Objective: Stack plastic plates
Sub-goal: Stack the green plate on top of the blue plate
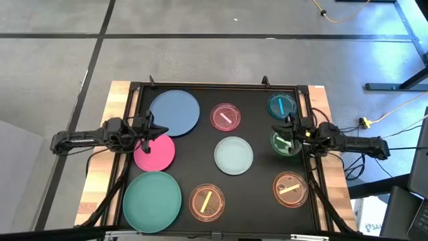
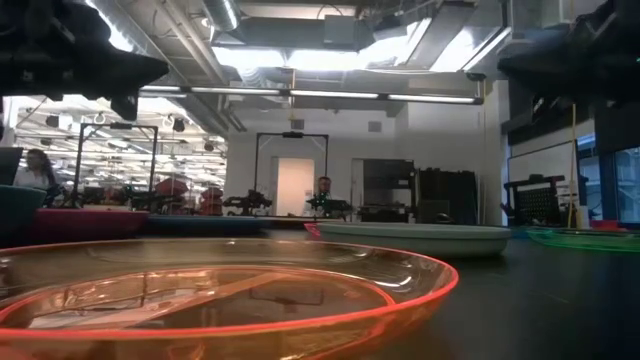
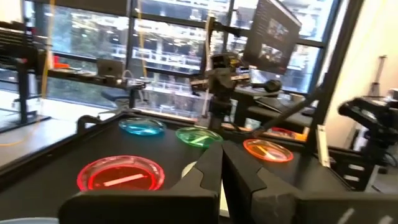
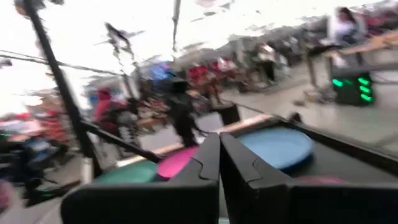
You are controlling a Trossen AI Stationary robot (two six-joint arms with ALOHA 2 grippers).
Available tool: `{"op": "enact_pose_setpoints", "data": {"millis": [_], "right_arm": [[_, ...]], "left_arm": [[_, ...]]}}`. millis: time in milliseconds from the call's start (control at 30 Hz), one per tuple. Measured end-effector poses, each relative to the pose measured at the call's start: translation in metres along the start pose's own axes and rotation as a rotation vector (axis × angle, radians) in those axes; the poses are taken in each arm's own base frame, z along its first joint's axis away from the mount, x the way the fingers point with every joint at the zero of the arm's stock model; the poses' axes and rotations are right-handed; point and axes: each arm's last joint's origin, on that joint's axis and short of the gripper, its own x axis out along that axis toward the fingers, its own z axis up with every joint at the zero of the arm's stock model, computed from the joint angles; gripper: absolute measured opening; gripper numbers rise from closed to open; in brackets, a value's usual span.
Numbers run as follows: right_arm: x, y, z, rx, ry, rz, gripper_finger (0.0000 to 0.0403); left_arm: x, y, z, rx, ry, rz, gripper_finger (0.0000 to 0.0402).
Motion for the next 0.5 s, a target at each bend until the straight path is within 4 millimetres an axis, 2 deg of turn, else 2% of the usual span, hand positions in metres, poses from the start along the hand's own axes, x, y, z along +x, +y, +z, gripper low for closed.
{"op": "enact_pose_setpoints", "data": {"millis": [267,500], "right_arm": [[0.025,-0.001,-0.008,-0.015,0.087,-0.055,0.0001],[0.078,0.008,0.002,-0.141,0.251,-0.062,0.0001]], "left_arm": [[0.000,-0.005,-0.001,0.003,-0.004,0.013,0.0001],[0.000,-0.007,0.000,0.001,-0.010,0.009,0.0001]]}}
